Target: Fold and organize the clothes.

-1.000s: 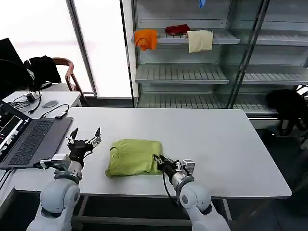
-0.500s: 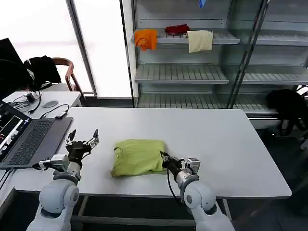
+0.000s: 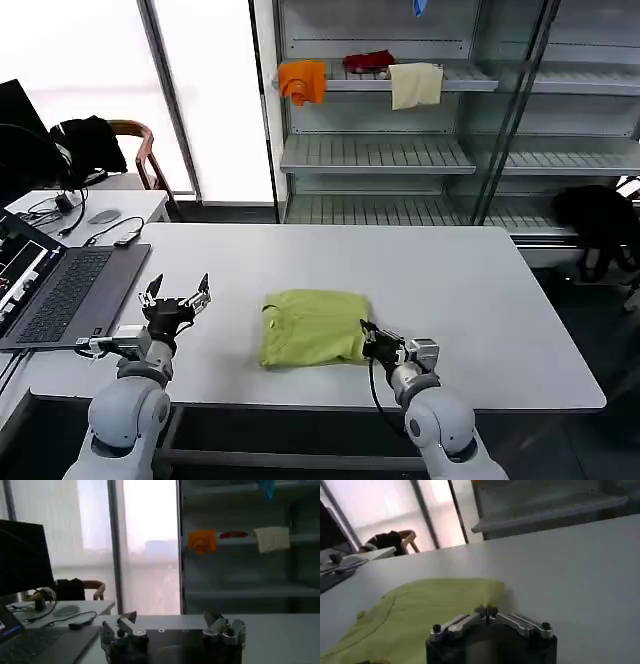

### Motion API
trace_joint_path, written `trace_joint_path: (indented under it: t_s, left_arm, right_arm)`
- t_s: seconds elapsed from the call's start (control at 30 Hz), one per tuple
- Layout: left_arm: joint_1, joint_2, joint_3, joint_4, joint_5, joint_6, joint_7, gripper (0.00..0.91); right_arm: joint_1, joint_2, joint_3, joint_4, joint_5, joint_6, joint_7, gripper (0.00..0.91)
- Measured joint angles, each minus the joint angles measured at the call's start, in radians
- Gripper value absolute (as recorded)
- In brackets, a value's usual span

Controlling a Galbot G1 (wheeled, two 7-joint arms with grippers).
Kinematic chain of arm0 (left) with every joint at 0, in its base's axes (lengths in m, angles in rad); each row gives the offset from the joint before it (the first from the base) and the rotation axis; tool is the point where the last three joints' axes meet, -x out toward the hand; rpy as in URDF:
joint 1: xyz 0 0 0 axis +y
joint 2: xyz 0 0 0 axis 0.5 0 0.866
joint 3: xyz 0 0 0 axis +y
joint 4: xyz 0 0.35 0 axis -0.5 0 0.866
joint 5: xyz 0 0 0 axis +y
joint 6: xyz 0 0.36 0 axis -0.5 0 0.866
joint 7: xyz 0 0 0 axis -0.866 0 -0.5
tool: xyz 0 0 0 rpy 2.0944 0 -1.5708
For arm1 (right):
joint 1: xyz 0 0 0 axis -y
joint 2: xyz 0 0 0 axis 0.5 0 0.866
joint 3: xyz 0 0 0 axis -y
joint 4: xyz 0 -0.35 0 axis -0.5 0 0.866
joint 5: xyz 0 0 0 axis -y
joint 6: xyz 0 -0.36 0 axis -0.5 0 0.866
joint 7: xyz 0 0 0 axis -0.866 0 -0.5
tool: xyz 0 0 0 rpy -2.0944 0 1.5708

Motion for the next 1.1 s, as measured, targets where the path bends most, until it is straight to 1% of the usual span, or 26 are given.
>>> trace_joint_path:
  t_s: [0.23, 0.37, 0.53, 0.77, 0.93, 1.1]
  left_arm:
    - [0.018, -0.002, 0.000, -0.012, -0.001, 0.006, 0.019, 0.907]
    - [0.035, -0.007, 0.009, -0.029, -0.013, 0.002, 0.038, 0.907]
    - [0.063, -0.018, 0.019, -0.066, -0.031, -0.015, 0.066, 0.907]
    - [0.105, -0.011, 0.006, -0.094, -0.050, -0.048, 0.090, 0.907]
    - [0.137, 0.000, -0.014, -0.091, -0.062, -0.077, 0.096, 0.907]
    - [0.162, -0.001, -0.019, -0.091, -0.077, -0.080, 0.111, 0.907]
  right_arm:
    - [-0.049, -0.027, 0.028, 0.037, -0.151, 0.003, -0.036, 0.907]
    - [-0.059, -0.035, 0.044, 0.063, -0.217, 0.007, -0.056, 0.907]
    - [-0.057, -0.043, 0.069, 0.084, -0.264, 0.026, -0.066, 0.907]
    - [-0.065, -0.089, 0.117, 0.088, -0.328, 0.087, -0.078, 0.907]
    - [-0.073, -0.145, 0.166, 0.081, -0.341, 0.127, -0.090, 0.907]
    - [-0.082, -0.199, 0.224, 0.056, -0.341, 0.157, -0.095, 0.907]
